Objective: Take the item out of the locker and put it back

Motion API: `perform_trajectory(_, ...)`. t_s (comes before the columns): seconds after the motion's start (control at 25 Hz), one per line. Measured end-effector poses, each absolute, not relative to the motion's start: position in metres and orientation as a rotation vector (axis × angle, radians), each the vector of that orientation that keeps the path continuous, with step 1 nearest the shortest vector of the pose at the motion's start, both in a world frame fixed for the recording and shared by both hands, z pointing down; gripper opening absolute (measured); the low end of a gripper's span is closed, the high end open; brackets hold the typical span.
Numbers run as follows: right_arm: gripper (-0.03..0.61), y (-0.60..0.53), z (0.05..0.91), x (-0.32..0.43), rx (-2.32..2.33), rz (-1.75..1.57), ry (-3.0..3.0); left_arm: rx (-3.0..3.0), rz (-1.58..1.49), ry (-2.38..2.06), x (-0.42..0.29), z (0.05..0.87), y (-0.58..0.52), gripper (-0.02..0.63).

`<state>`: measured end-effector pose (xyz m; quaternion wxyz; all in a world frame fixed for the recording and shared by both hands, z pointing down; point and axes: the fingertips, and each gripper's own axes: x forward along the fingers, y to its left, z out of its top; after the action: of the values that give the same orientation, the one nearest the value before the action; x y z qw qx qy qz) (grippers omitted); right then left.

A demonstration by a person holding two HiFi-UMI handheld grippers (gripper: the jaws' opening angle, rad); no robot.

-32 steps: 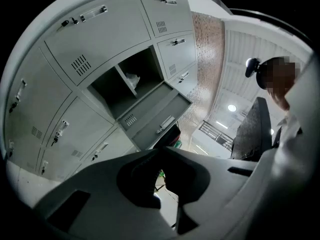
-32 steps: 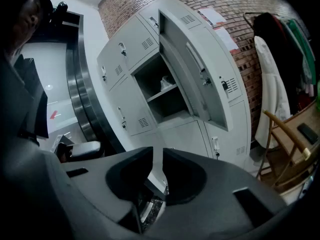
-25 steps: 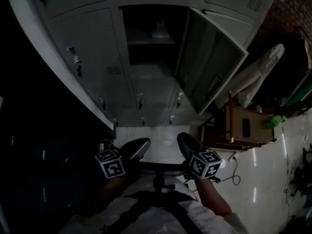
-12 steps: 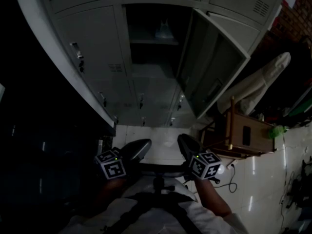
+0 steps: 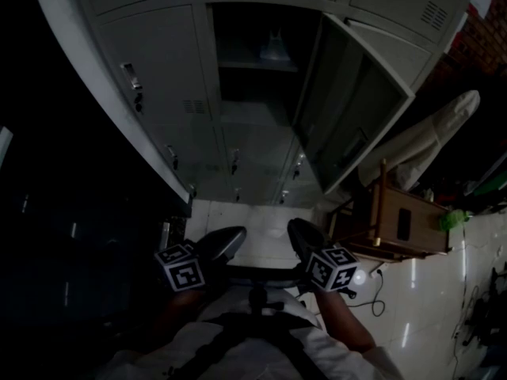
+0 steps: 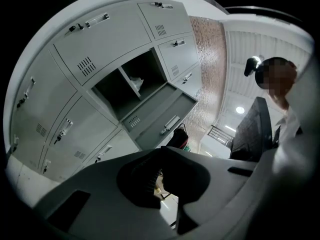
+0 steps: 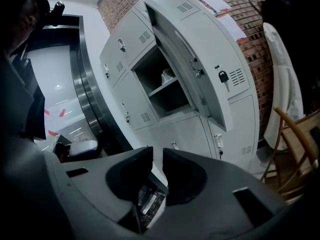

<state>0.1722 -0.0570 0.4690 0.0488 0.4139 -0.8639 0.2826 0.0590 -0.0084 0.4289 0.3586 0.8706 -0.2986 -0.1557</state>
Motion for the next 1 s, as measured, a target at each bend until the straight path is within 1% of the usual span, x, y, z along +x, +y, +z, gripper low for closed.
perform_trajectory(0.36,0.063,-0.051,0.474,0.158,1.195,0.909,-2.633,2.237,-0.392,-0.806,0.051,0.431,-0.005,-0.007)
perform_trajectory(0.64,0.063,-0.058,0.49,0.143,1.164,0.944,-2.58,2.223,-0.395,-0.835,0.03,0.429,-0.009,-0.006)
perform_trajectory(1.0,0.063,-0.104,0.461,0.097,1.234,0.88,-2.606,2.254,-0.413,-0.788,-0.009,0.41,-0.041,-0.006)
